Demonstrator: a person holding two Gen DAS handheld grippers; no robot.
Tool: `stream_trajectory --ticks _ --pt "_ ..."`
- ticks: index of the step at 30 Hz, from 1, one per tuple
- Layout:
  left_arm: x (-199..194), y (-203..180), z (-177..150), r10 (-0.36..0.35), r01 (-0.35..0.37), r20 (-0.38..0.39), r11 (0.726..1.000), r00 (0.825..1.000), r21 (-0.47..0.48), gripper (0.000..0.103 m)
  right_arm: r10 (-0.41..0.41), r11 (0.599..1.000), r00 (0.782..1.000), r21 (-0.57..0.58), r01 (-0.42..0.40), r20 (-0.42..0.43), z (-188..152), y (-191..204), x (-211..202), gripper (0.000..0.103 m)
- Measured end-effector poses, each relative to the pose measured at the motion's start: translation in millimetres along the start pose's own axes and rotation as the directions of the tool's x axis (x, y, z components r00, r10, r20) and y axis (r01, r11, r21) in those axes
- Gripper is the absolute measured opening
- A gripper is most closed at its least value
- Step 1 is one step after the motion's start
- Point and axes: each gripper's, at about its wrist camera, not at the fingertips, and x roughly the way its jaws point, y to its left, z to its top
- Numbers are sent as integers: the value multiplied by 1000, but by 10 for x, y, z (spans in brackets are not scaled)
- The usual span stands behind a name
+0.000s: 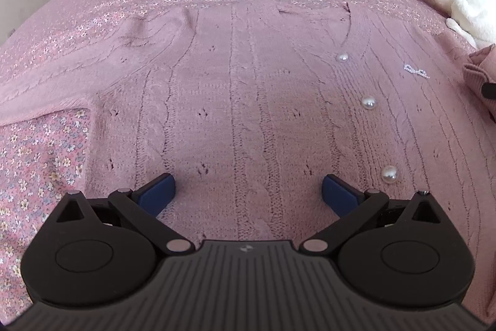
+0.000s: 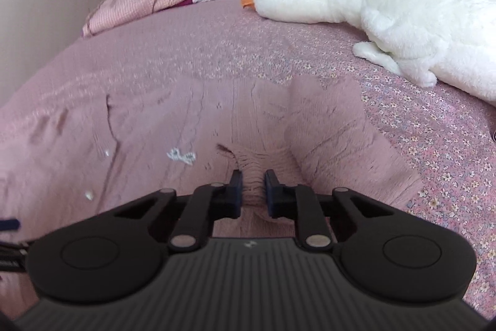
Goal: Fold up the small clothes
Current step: 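Grasp the cardigan sleeve cuff with the right gripper and lift it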
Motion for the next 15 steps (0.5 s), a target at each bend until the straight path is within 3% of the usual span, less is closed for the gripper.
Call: stream_trajectory --ticks 8,15 --pt "-182 168 74 3 -2 39 1000 999 -28 103 56 993 997 101 -61 54 250 -7 -200 18" --pt "-295 362 188 24 -21 67 998 997 -57 103 141 980 984 123 -154 104 577 154 -301 16"
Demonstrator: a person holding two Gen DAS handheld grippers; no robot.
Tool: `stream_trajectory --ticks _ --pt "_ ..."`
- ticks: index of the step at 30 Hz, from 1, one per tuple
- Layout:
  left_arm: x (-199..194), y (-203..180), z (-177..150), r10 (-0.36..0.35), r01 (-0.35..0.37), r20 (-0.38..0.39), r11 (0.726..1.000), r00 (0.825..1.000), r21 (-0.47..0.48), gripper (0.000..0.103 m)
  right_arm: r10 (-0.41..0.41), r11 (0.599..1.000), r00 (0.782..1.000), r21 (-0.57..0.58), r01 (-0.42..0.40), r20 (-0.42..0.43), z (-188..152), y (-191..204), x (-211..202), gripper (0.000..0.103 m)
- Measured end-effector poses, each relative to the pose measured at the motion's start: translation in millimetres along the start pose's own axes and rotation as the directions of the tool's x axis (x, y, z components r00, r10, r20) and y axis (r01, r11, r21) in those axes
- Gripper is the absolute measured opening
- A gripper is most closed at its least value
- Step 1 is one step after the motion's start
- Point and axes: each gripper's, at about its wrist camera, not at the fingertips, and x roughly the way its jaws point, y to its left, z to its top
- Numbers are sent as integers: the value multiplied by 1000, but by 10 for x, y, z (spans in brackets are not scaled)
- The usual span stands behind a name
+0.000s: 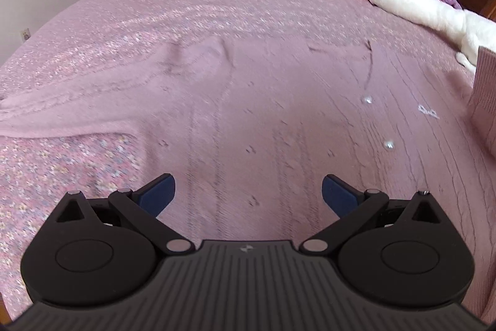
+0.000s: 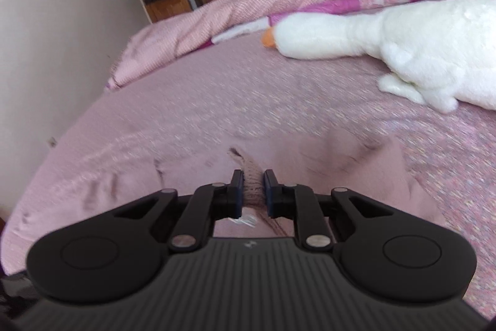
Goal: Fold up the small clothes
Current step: 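Grasp the cardigan sleeve cuff with the right gripper and lift it, then lay the sleeve across the cardigan body and open the right gripper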
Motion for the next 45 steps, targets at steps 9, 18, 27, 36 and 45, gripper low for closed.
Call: stream_trajectory --ticks 9,18,27,36,45 --pt "-76 337 138 34 -33 25 998 999 -44 103 102 995 994 -22 -102 47 323 533 63 10" --pt "-115 668 168 70 -66 40 993 997 -94 103 183 983 981 -45 -180 63 507 1057 212 10" --pt "-71 916 153 96 -90 38 987 995 -133 103 269 962 961 -50 -267 59 476 1727 534 10" --pt "-14 1154 102 120 -114 23 979 993 -170 103 296 953 951 -46 -301 -92 -99 2201 1148 10" --pt "35 1313 98 133 -129 9 972 991 -198 103 347 932 903 -12 -361 -254 -568 2312 1443 13"
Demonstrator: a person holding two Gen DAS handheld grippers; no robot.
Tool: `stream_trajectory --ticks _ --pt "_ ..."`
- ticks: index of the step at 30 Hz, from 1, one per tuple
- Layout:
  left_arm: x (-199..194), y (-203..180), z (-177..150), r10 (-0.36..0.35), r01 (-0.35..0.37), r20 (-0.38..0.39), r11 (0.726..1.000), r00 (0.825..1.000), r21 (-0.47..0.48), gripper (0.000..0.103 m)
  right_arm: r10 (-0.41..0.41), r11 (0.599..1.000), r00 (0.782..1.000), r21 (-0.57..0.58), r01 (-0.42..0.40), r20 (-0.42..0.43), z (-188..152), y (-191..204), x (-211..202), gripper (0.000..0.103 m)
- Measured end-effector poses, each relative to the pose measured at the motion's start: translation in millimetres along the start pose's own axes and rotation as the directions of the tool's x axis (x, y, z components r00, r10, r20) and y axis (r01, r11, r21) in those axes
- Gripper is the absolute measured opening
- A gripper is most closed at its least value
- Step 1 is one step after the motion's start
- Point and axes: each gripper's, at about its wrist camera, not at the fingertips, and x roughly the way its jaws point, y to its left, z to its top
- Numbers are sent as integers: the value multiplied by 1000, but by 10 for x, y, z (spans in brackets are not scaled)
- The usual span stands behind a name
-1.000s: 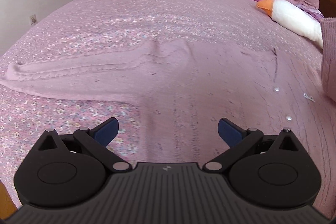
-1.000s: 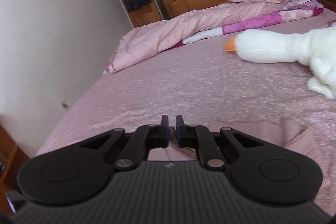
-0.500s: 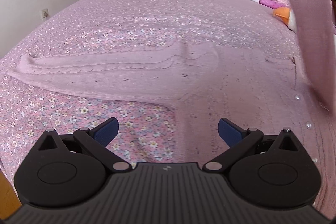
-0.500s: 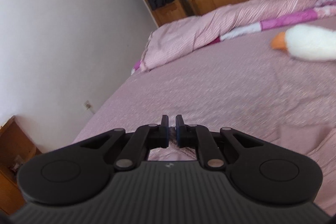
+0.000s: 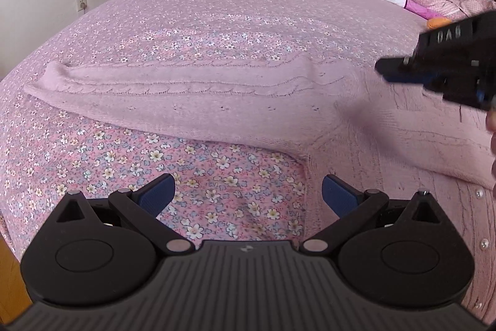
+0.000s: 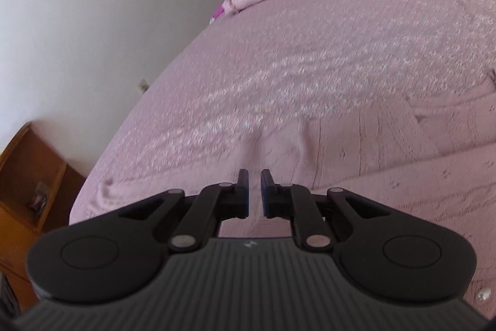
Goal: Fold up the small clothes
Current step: 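Lay the sleeve across the cardigan body and open the right gripper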
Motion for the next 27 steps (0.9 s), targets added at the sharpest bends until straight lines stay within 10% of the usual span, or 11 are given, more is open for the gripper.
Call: stream_trajectory --ticks 5,13,21,27 --pt "-4 -29 85 -14 14 14 1000 1000 -6 103 -19 998 998 -65 22 53 -22 -45 -306 65" --pt "78 -291 282 -65 65 34 998 997 15 103 -229 969 964 -62 238 133 52 -867 -886 64" --pt "175 -740 380 -138 132 58 987 989 95 103 -499 867 847 118 485 186 148 -2139 -1260 64" --pt "320 -1044 358 -172 163 54 976 984 144 87 -489 856 860 268 442 147 147 -2846 -1277 64"
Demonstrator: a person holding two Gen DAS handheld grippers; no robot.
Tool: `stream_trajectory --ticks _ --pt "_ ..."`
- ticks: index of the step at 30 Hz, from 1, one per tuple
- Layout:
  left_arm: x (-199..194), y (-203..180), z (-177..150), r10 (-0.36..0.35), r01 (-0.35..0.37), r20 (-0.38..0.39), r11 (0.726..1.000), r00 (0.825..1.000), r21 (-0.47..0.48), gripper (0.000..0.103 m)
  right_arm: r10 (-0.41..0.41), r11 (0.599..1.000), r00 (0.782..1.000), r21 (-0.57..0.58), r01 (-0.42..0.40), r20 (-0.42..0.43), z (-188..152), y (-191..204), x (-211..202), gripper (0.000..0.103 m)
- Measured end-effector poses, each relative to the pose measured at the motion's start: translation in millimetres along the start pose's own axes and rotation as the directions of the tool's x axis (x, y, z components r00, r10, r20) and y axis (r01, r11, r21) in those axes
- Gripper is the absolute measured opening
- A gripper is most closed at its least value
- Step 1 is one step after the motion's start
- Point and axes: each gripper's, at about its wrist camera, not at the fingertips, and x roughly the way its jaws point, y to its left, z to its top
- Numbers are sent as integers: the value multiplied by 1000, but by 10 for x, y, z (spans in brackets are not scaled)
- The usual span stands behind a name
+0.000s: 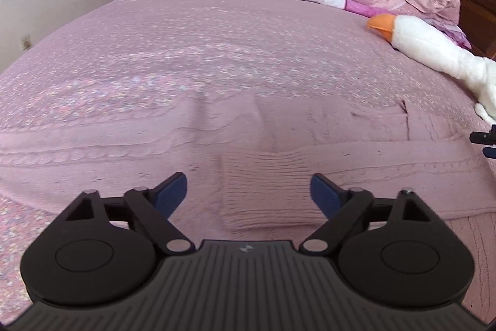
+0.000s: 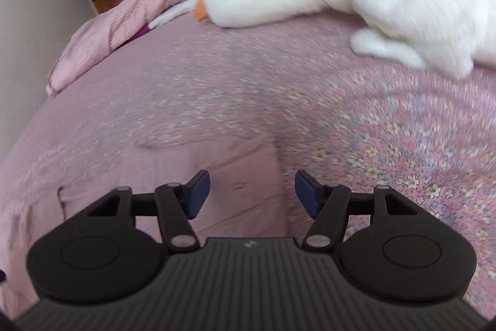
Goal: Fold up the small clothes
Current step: 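Lay the sleeve across the cardigan body and open the right gripper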
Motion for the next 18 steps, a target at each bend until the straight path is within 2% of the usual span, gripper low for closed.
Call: stream_trajectory --ticks 4,6,7,8,9,11,14,18 --pt "112 -100 -1 -19 19 -5 1000 1000 16 79 83 995 996 59 -84 16 -9 -140 116 57" --pt "162 -146 2 -21 22 -10 999 1000 25 79 129 991 992 46 -129 6 -18 -143 120 40" --pt "191 -154 15 -23 23 -12 999 1000 30 79 154 987 988 39 -154 -6 -34 -142 117 35" --pt "213 -169 16 -26 27 -13 999 1000 33 79 166 986 986 21 -166 -7 -28 -102 131 20" --pt "237 -184 19 -29 29 -14 999 999 35 79 169 986 986 -7 -169 1 -11 -50 110 16" --pt "279 -211 20 -34 34 -16 999 999 38 79 155 987 987 -58 -152 50 -12 7 4 14" --pt "345 -261 23 -41 42 -22 998 999 46 79 91 995 990 -60 -85 109 -12 7 -93 12" --pt "501 -351 -10 -5 9 -49 996 999 86 80 26 993 999 -117 -22 39 -66 11 102 14"
